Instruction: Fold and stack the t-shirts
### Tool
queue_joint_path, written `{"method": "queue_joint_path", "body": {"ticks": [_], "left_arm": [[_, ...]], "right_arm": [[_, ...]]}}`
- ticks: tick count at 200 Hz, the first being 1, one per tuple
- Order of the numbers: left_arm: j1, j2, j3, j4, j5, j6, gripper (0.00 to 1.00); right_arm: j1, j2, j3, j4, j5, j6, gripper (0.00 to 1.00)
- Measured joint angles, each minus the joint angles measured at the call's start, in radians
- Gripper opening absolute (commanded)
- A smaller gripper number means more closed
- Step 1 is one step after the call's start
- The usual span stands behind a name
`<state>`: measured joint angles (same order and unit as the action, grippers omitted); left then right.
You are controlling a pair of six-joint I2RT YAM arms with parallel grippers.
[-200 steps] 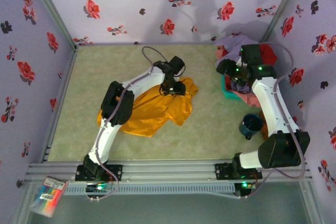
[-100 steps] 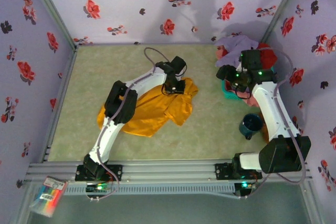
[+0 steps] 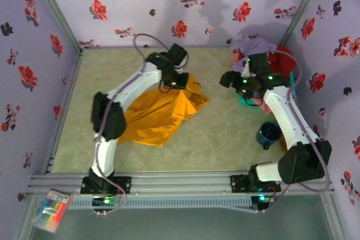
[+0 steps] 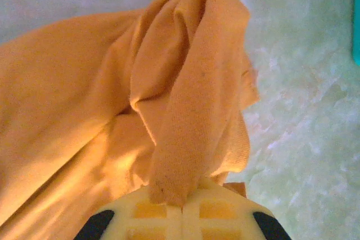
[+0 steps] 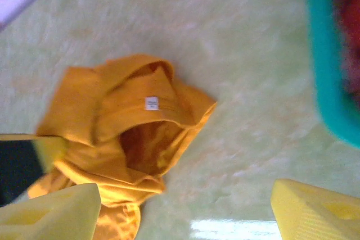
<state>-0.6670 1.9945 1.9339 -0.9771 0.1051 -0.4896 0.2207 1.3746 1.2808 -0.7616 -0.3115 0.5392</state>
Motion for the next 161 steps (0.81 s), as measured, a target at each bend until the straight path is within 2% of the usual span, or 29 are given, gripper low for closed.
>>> {"method": "queue_joint_path", "body": {"ticks": [40,77,111,161], "left_arm": [[0.169,-0.333,-0.356,0.003,0.002,0.015,0.0],[0.325,-0.438,-0.596,0.004,0.037,0.039,0.0],[0.4,-0.47,-0.679,0.009,0.088,0.069,0.0],[0.431,-0.485,-0.695,0.027,0.132,0.098,0.0]], "right_arm": [[0.147,0.1,-0.018,0.107,-0.024,0.074,0.79],[0.229,0.316,0.027,0.169,-0.034,0.111,0.77],[0.307,0.472,0.054,0.19,-0.045,0.135,0.74],[0.399,0.496,0.04,0.205,0.002,0.153,0.67]]}}
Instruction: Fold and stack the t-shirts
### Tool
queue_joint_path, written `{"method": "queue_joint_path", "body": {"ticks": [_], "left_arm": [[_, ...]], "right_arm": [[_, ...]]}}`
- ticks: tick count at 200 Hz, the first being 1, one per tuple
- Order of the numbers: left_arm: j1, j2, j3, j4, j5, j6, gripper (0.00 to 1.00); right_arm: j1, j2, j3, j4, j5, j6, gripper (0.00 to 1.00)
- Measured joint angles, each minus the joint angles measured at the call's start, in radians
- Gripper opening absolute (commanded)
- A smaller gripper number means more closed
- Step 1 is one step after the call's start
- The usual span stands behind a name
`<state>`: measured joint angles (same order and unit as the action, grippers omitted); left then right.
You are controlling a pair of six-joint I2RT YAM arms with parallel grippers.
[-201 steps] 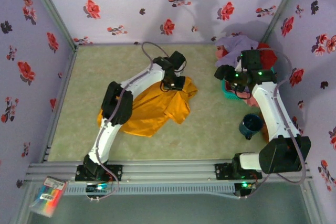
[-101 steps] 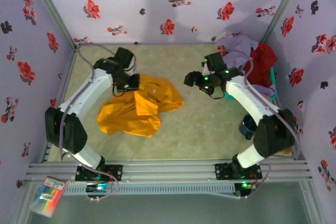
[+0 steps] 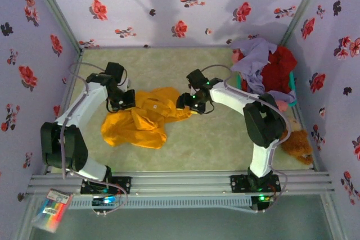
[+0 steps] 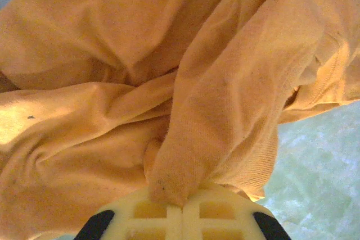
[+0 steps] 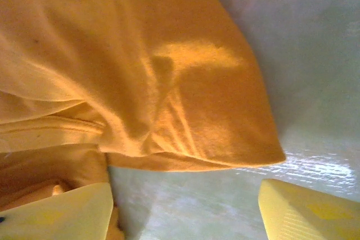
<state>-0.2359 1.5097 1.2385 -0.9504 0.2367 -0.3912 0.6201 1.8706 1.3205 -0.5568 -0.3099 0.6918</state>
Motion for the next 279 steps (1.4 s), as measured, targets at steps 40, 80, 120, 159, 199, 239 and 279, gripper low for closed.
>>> {"method": "queue_joint_path", "body": {"ticks": [40,80,120,159,199,239,279], "left_arm": [[0.005,-0.012,-0.004,-0.001,0.01,0.006,0.0],[0.007,-0.019,-0.004,0.0,0.011,0.006,0.0],[0.007,-0.019,0.007,-0.007,0.011,0.006,0.0],[-0.015,-0.019,0.182,-0.068,0.01,0.007,0.0],[-0.044,-0.012,0.478,-0.127,0.016,0.022,0.0],[-0.129,0.038,0.793,-0.175,0.022,0.016,0.0],[-0.142,-0.03,0.735,-0.193,0.026,-0.019,0.0]], "right_arm": [[-0.011,0.044,0.029,-0.01,0.061,-0.014,0.59],[-0.013,0.139,0.077,-0.013,0.067,-0.047,0.36],[-0.024,0.143,0.089,-0.037,0.065,-0.07,0.0],[-0.1,-0.006,0.158,-0.154,0.126,-0.101,0.0],[-0.216,-0.276,0.401,-0.211,0.163,-0.109,0.0],[-0.198,-0.379,0.742,-0.292,0.258,-0.164,0.0],[-0.11,-0.359,0.858,-0.322,0.356,-0.22,0.0]]}}
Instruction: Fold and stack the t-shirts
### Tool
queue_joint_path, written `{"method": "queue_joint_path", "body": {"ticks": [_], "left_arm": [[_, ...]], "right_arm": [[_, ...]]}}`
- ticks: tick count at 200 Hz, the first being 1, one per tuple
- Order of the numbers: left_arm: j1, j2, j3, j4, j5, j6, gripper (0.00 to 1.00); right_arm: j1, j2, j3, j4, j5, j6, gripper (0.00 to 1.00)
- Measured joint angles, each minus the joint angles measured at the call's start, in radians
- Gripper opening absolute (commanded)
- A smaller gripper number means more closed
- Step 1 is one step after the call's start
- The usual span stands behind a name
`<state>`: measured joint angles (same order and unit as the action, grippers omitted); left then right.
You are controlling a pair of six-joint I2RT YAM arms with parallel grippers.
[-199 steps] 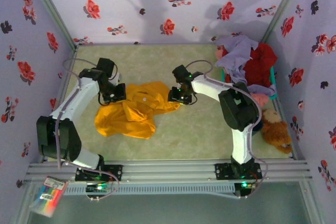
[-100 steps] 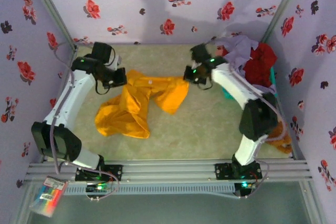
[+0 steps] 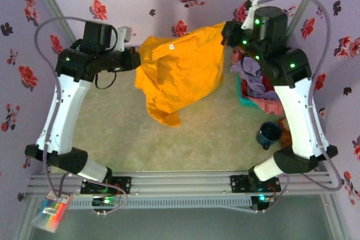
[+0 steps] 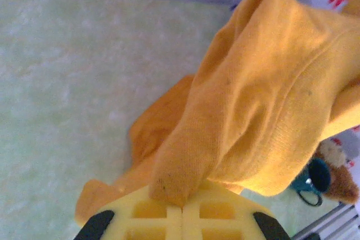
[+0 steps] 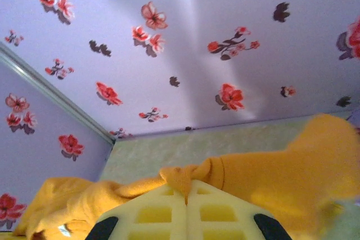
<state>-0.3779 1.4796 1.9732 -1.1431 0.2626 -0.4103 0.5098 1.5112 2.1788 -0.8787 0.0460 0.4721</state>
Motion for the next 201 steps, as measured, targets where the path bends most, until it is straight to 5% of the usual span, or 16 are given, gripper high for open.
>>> {"method": "queue_joint_path", "body": {"ticks": [39,61,70,76,81,114,145,201], "left_arm": [[0.151,-0.161,-0.484,0.005,0.014,-0.061,0.0],[0.301,-0.224,-0.76,0.015,0.028,-0.102,0.06],[0.362,-0.25,-0.846,0.021,0.03,-0.111,0.23],[0.41,-0.272,-0.901,0.023,0.033,-0.115,0.5],[0.443,-0.287,-0.93,0.024,0.035,-0.116,0.63],[0.582,-0.36,-0.982,0.029,0.063,-0.107,0.7],[0.518,-0.35,-0.919,0.049,0.04,-0.102,0.7],[0.029,-0.169,-0.779,0.152,-0.183,-0.128,0.65]], "right_arm": [[0.156,0.145,-0.087,0.032,-0.027,0.029,0.0],[0.266,0.288,-0.204,0.126,-0.114,0.101,0.5],[0.301,0.366,-0.233,0.167,-0.156,0.133,0.59],[0.319,0.414,-0.245,0.184,-0.18,0.151,0.61],[0.334,0.451,-0.255,0.198,-0.202,0.168,0.61],[0.351,0.517,-0.299,0.206,-0.249,0.218,0.64],[0.277,0.363,-0.411,0.232,-0.223,0.222,0.65],[-0.021,0.034,-0.734,0.23,-0.154,0.227,0.67]]}}
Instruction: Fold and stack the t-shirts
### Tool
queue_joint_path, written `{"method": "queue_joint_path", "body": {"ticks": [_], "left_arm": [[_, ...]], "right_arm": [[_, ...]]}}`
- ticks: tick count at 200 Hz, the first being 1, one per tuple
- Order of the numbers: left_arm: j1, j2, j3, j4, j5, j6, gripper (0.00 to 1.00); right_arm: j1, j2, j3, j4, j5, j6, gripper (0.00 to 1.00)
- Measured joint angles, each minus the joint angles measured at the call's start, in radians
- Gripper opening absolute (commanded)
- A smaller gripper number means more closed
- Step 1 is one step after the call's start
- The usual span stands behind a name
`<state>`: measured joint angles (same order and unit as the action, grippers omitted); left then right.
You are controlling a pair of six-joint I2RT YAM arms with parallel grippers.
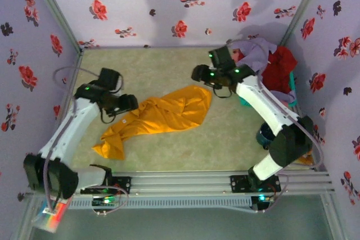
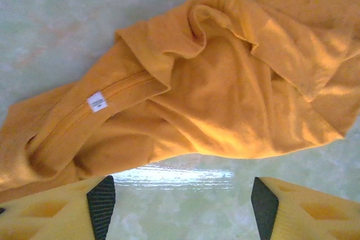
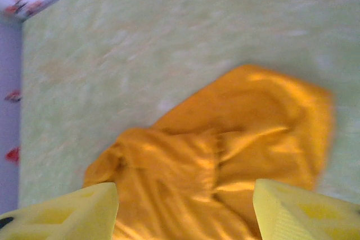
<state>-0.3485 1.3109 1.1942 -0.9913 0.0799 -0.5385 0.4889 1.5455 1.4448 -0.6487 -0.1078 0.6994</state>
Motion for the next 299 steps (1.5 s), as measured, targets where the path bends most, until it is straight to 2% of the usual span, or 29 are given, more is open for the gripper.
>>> {"method": "queue_joint_path", "body": {"ticks": [31,59,95,110,132,197,221,242,299], "left_arm": [[-0.192,0.28,0.133,0.016,-0.104,-0.005,0.6],[-0.338,0.533,0.352,-0.006,-0.145,0.011,0.55],[-0.466,0.784,0.637,-0.072,-0.185,0.053,0.48],[-0.497,0.882,0.75,-0.125,-0.211,0.071,0.41],[-0.513,0.997,0.864,-0.186,-0.242,0.092,0.34],[-0.513,1.069,0.911,-0.264,-0.283,0.109,0.33],[-0.513,1.069,0.912,-0.269,-0.289,0.122,0.48],[-0.513,1.069,0.912,-0.269,-0.286,0.128,0.49],[-0.513,1.072,0.897,-0.251,-0.288,0.126,0.31]], "right_arm": [[-0.101,-0.075,-0.082,-0.051,0.021,-0.019,0.67],[-0.175,-0.131,-0.1,-0.082,0.022,-0.045,0.68],[-0.241,-0.179,-0.108,-0.092,0.021,-0.069,0.68],[-0.262,-0.203,-0.126,-0.093,0.017,-0.072,0.68],[-0.3,-0.237,-0.156,-0.102,0.001,-0.082,0.68],[-0.368,-0.284,-0.186,-0.129,-0.028,-0.106,0.68],[-0.372,-0.285,-0.187,-0.134,-0.033,-0.106,0.68],[-0.372,-0.285,-0.198,-0.134,-0.042,-0.11,0.68],[-0.372,-0.286,-0.236,-0.135,-0.054,-0.117,0.68]]}}
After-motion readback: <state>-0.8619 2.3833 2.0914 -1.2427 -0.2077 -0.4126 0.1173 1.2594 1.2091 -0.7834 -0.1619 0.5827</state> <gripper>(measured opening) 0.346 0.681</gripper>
